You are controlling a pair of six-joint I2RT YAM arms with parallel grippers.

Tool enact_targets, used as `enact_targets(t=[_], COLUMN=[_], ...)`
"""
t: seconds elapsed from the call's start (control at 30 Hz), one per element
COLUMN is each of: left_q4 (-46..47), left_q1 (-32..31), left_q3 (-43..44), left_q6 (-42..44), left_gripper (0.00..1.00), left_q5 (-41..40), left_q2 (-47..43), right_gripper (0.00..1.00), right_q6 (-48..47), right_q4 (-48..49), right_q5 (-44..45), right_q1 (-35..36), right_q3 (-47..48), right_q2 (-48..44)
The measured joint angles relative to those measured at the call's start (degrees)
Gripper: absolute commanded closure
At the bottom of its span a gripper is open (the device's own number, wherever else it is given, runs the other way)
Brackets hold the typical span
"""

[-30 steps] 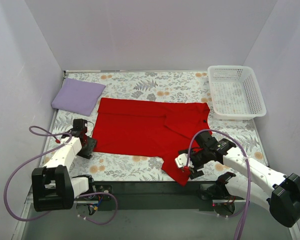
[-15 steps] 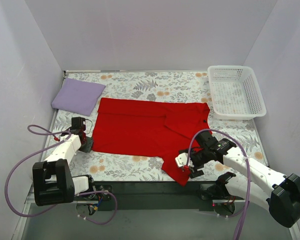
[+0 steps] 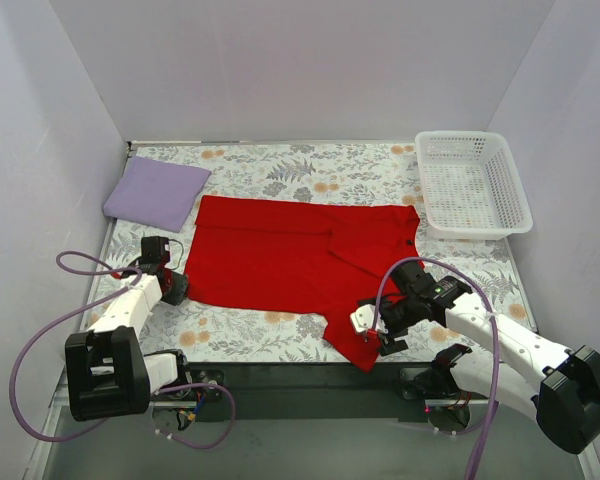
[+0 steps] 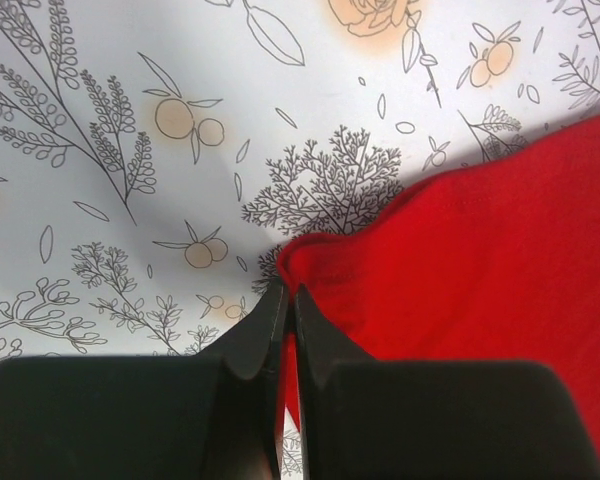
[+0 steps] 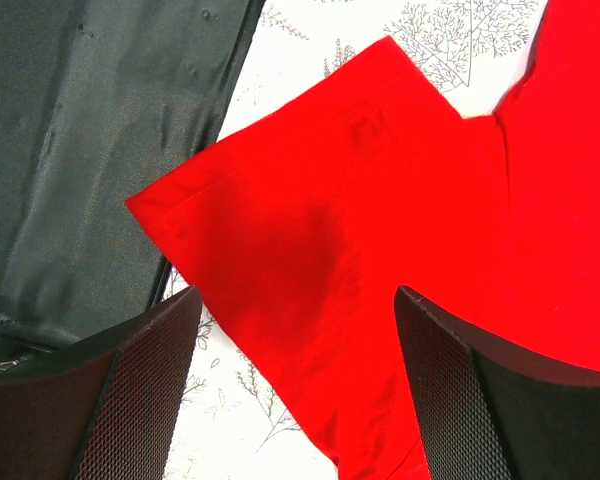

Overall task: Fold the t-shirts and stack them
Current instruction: Fold the tshirt

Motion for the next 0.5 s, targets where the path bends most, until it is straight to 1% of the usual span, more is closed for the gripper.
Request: enact_targets(t=[0.27, 0.5], left_q4=[0.46, 1.22], left_q1=[0.00, 0.00], left_q3=[-0.17, -0.31], left_q6=[0.85, 1.09], left_gripper=[1.00, 1.00], left_q5=[1.51, 1.81], left_q2=[-0.68, -0.85], right_gripper=[0.16, 0.17], right_q6=[0.11, -0.26], right_q4=[0.00, -0.13], right_q5=[0.00, -0.28], right_q1=[-1.57, -1.99], right_q3=[0.00, 0.00], right_q2=[-0.09, -2.69])
